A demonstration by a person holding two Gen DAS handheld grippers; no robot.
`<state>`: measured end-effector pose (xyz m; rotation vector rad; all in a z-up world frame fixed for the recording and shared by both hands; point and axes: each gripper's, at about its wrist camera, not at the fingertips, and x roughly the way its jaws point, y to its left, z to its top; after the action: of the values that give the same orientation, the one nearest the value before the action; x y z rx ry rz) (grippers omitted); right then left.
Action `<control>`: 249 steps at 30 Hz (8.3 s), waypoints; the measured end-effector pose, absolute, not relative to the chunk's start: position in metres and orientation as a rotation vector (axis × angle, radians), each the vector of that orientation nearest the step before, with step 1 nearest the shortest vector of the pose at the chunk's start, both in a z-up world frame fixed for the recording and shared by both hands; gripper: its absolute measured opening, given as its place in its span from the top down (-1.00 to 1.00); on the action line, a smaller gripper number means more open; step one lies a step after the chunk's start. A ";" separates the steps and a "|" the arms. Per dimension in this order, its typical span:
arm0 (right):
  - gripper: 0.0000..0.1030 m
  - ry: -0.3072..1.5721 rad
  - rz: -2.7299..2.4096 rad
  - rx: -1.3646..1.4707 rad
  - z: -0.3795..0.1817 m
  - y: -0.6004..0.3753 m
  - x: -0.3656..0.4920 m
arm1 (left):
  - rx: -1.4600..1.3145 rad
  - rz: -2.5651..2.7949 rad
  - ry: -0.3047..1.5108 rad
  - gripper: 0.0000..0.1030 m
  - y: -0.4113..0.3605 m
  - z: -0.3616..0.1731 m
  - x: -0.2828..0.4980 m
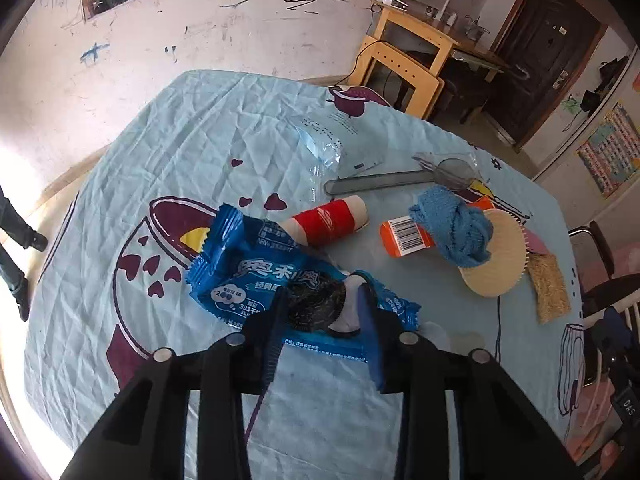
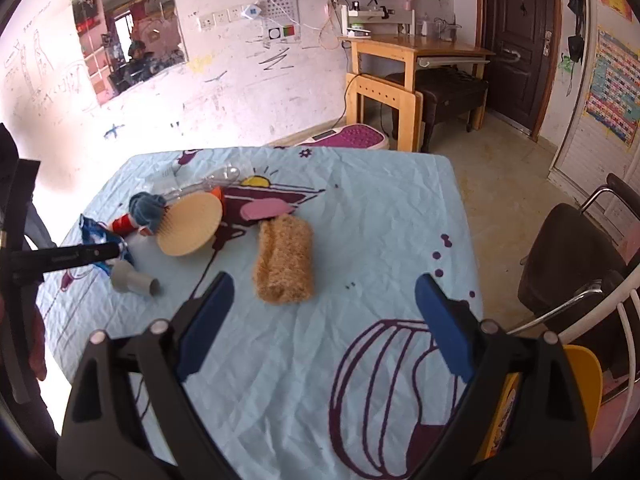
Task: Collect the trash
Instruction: 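Return to the table and grasp the blue Oreo packet with the left gripper, then grasp the tan loofah sponge with the right gripper while the left holds the Oreo packet, then carry the Oreo packet and loofah over the yellow bin and open both grippers, then move both open grippers back over the table, then grasp the red thread spool with the left gripper while the right grasps the blue yarn ball, then carry the spool and yarn ball over the yellow bin and open both grippers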
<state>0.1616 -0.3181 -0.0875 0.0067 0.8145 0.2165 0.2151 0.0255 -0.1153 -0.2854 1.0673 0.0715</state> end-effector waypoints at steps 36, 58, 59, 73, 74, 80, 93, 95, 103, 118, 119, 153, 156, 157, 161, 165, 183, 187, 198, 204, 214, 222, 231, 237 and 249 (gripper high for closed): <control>-0.79 0.866 0.228 -0.002 -0.101 -0.293 0.201 | -0.290 -0.169 1.185 -0.69 0.082 -0.111 0.244; -0.67 0.922 0.184 -0.131 -0.122 -0.260 0.218 | -0.279 -0.202 1.124 0.91 0.059 -0.112 0.229; -0.40 0.926 0.170 -0.149 -0.124 -0.258 0.219 | -0.279 -0.202 1.122 0.91 0.059 -0.111 0.228; 0.33 0.860 0.121 -0.111 -0.103 -0.281 0.203 | -0.277 -0.227 1.055 0.91 0.067 -0.082 0.206; 0.33 0.851 0.115 -0.104 -0.100 -0.287 0.199 | -0.271 -0.226 1.045 0.91 0.066 -0.077 0.203; 0.33 0.822 0.104 -0.053 -0.088 -0.315 0.186 | -0.247 -0.208 0.991 0.91 0.066 -0.051 0.192; 0.32 0.797 -0.028 0.076 -0.097 -0.428 0.136 | -0.138 -0.387 0.919 0.91 -0.048 -0.001 0.176; 0.32 0.801 -0.059 0.104 -0.104 -0.453 0.126 | -0.114 -0.427 0.925 0.91 -0.078 -0.002 0.178; 0.29 0.881 -0.184 0.204 -0.153 -0.549 0.085 | -0.004 -0.540 0.969 0.91 -0.208 -0.024 0.176; -0.53 0.773 -0.326 0.411 -0.171 -0.665 0.012 | 0.240 -0.656 1.000 0.91 -0.395 -0.077 0.149; -0.56 0.759 -0.337 0.438 -0.171 -0.675 0.004 | 0.241 -0.669 1.010 0.91 -0.405 -0.083 0.149; -0.54 0.729 -0.053 0.319 -0.111 -0.546 0.066 | 0.036 -0.059 0.699 -0.63 -0.126 -0.007 0.174; -0.68 0.733 -0.011 0.274 -0.102 -0.512 0.084 | 0.024 0.004 0.715 -0.63 -0.080 -0.005 0.180; -0.77 0.732 0.008 0.260 -0.098 -0.500 0.090 | 0.023 0.020 0.722 -0.63 -0.065 -0.005 0.181; -0.78 0.730 0.080 0.202 -0.086 -0.452 0.112 | 0.026 0.062 0.777 -0.63 -0.018 -0.013 0.192; -0.78 0.735 0.159 0.146 -0.077 -0.399 0.134 | -0.007 0.070 0.851 -0.63 0.020 -0.029 0.205; -0.87 0.773 0.280 -0.033 -0.069 -0.273 0.184 | 0.076 -0.236 1.035 -0.07 0.027 -0.090 0.249; -0.87 0.778 0.297 -0.050 -0.068 -0.259 0.190 | 0.164 -0.297 1.044 -0.03 0.017 -0.097 0.257; -0.87 0.749 0.398 -0.192 -0.061 -0.196 0.199 | 0.219 -0.367 1.071 0.54 0.008 -0.115 0.266; -0.87 0.725 0.484 -0.288 -0.065 -0.166 0.195 | 0.206 -0.360 1.039 0.67 0.013 -0.117 0.261; -0.43 0.741 0.534 -0.402 -0.081 -0.121 0.207 | 0.095 -0.278 0.955 0.67 0.064 -0.094 0.228; 0.25 0.816 0.551 -0.404 -0.102 -0.109 0.217 | 0.058 -0.245 0.931 0.67 0.088 -0.088 0.210; 0.59 0.811 0.559 -0.354 -0.092 -0.114 0.209 | 0.044 -0.236 0.918 0.67 0.091 -0.081 0.203; 0.58 0.723 0.559 -0.275 -0.061 -0.140 0.188 | 0.046 -0.224 0.893 0.67 0.082 -0.065 0.195; 0.58 0.654 0.285 -0.114 -0.045 -0.314 0.136 | 0.112 -0.347 0.861 0.67 -0.024 -0.042 0.184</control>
<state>0.1363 -0.3138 -0.0453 -0.1142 0.6538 0.2852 0.1840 -0.0241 -0.0416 0.1119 0.8613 -0.3474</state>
